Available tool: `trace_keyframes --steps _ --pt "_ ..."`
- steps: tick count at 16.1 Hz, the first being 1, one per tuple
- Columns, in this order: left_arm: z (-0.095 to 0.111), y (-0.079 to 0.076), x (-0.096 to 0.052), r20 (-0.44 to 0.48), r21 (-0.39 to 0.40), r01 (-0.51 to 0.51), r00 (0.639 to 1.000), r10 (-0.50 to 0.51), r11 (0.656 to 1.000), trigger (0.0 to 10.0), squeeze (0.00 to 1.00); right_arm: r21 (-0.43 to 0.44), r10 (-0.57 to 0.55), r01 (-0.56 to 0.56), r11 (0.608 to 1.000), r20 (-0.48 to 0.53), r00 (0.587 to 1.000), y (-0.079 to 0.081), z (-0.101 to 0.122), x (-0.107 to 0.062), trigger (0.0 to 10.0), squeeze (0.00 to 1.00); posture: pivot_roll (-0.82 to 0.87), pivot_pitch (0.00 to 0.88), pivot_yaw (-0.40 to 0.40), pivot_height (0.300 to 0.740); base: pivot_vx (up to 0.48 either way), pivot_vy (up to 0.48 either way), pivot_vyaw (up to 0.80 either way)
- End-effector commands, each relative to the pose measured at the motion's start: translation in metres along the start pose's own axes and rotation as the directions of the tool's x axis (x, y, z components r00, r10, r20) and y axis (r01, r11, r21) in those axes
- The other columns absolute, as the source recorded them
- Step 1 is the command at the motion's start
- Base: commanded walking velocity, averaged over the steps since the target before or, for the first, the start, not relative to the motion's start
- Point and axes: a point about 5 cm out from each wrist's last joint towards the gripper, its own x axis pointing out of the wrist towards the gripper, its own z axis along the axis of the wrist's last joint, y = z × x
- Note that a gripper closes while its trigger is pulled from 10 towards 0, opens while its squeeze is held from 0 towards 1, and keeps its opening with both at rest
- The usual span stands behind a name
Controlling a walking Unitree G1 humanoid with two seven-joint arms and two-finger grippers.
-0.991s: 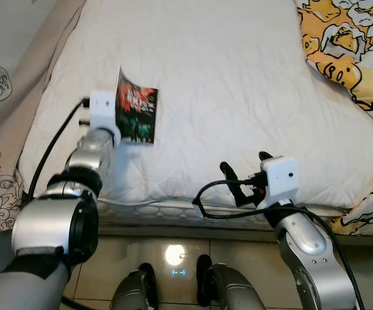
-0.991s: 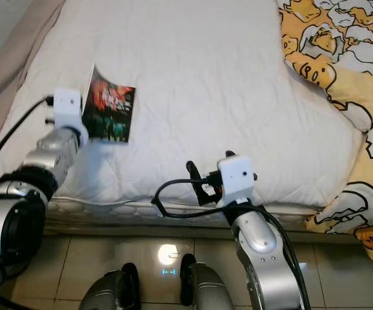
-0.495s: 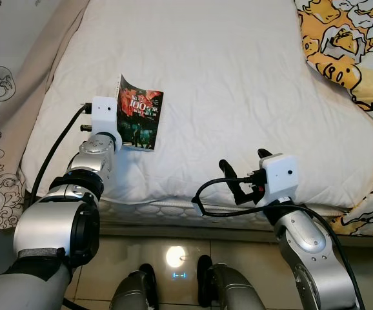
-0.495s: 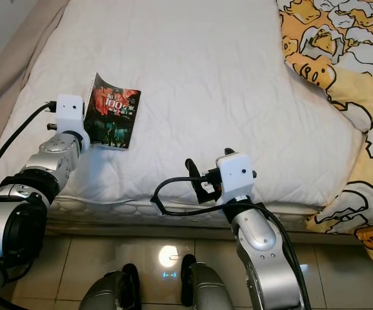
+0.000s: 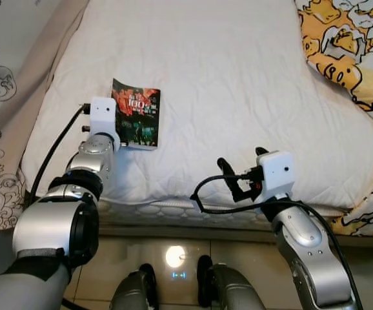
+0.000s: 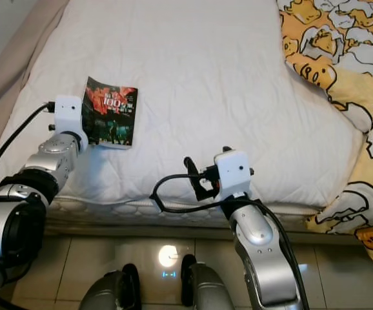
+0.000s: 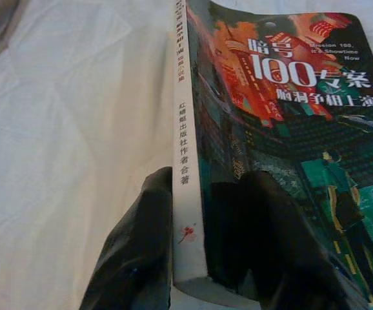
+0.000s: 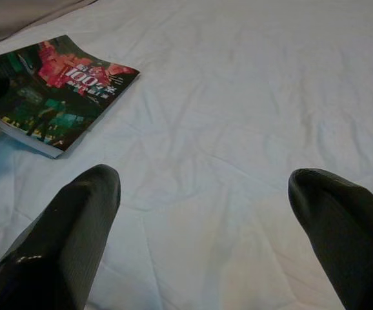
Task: Clean up the room
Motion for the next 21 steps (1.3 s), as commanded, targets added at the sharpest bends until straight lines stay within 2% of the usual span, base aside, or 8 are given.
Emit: trace_keyframes --steps 1,8,12,13,14,17,19,21 --pt "-0.008 0.007 -0.001 -0.026 0.039 -0.02 0.999 0.021 0.999 10.0 1.0 -0.003 -0.004 0.004 1.0 -0.003 1.0 0.0 -0.002 0.0 10.0 0.16 -0.28 0.226 -0.024 0.74 0.0 0.0 0.0" --pt "-0.01 0.009 -0.001 -0.008 0.166 -0.002 1.0 0.004 0.986 10.0 1.0 0.001 0.003 -0.003 1.0 0.003 1.0 0.001 -0.003 0.006 10.0 0.16 -0.26 0.202 -0.028 0.74 0.0 0.0 0.0" --pt "0.023 0.011 -0.001 0.161 0.184 0.011 0.986 -0.041 0.983 10.0 1.0 0.005 -0.006 0.006 1.0 0.027 1.0 -0.001 -0.002 0.016 10.0 0.16 -0.24 0.157 -0.027 0.74 0.0 0.0 0.0" --pt "0.026 0.012 -0.002 0.192 0.192 0.013 0.98 -0.051 0.981 10.0 0.12 0.005 -0.015 0.015 1.0 0.034 0.999 -0.003 -0.001 0.018 10.0 0.16 -0.22 0.146 -0.025 0.74 0.0 0.0 0.0" --pt "0.031 0.019 -0.005 0.282 0.183 0.017 0.957 -0.07 0.983 10.0 0.0 0.004 -0.047 0.047 0.999 0.051 0.998 -0.008 0.0 0.021 10.0 0.15 -0.2 0.128 -0.022 0.74 0.0 0.0 0.0" --pt "0.023 0.025 -0.019 0.384 0.136 0.064 0.916 -0.112 0.989 10.0 0.0 -0.01 -0.083 0.084 0.996 0.053 0.995 -0.016 -0.004 0.025 10.0 0.16 -0.16 0.099 -0.018 0.74 0.0 0.0 0.0" --pt "-0.006 0.022 -0.052 0.411 0.041 0.117 0.903 -0.124 0.992 10.0 0.0 -0.013 -0.085 0.086 0.996 0.041 0.996 -0.018 -0.011 0.025 10.0 0.15 -0.12 0.07 -0.022 0.74 0.0 0.0 0.0" --pt "-0.025 0.024 -0.071 0.415 -0.032 0.079 0.908 -0.059 0.996 10.0 0.0 0.006 -0.096 0.096 0.995 0.026 0.995 -0.02 -0.017 0.028 10.0 0.15 -0.09 0.043 -0.025 0.74 0.0 0.0 0.0"
